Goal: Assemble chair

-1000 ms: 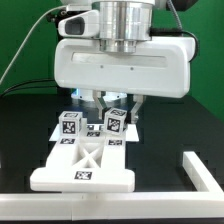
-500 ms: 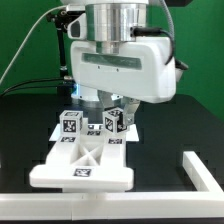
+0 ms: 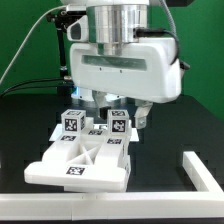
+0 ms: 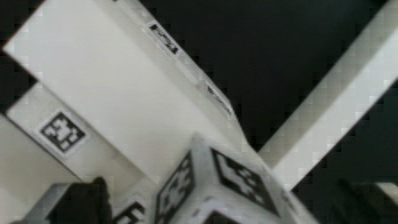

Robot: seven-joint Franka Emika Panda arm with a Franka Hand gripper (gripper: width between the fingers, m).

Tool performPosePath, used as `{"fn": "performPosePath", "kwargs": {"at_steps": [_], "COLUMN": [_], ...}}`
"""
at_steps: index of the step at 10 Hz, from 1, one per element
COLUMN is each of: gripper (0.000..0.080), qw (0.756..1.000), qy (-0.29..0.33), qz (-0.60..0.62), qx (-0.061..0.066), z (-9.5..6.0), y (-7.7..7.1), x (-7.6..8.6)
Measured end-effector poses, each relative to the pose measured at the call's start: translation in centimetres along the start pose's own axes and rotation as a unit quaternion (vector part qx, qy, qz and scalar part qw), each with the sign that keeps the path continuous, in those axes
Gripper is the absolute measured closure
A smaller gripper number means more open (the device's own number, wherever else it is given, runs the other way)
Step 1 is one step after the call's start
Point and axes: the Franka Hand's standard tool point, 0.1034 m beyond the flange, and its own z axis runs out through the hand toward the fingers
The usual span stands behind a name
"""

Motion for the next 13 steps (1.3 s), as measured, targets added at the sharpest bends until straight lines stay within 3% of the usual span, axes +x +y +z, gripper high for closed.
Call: {"fn": "performPosePath", "kwargs": {"at_steps": [2,5,7,9,11,13], "gripper": [0.0157,0.015,0.015,0.0179,0.052,0.0517], "qw": [0.991,0.972,0.942,0.952,0.971,0.985], "qy": [0.0,0.002,0.004,0.004,0.004,0.004], "qz": [-0.137,-0.233,-0.335,-0.305,-0.239,-0.172], "qx": [0.001,-0.002,-0.003,-0.003,-0.003,-0.003], "z": [-0.12,-0.13,0.03,0.06,0.07,0.07], "y": [-0.07,0.07,-0.01,0.02,0.02,0.01], "x": [0.07,0.21,0.36,0.36,0.35,0.35]}}
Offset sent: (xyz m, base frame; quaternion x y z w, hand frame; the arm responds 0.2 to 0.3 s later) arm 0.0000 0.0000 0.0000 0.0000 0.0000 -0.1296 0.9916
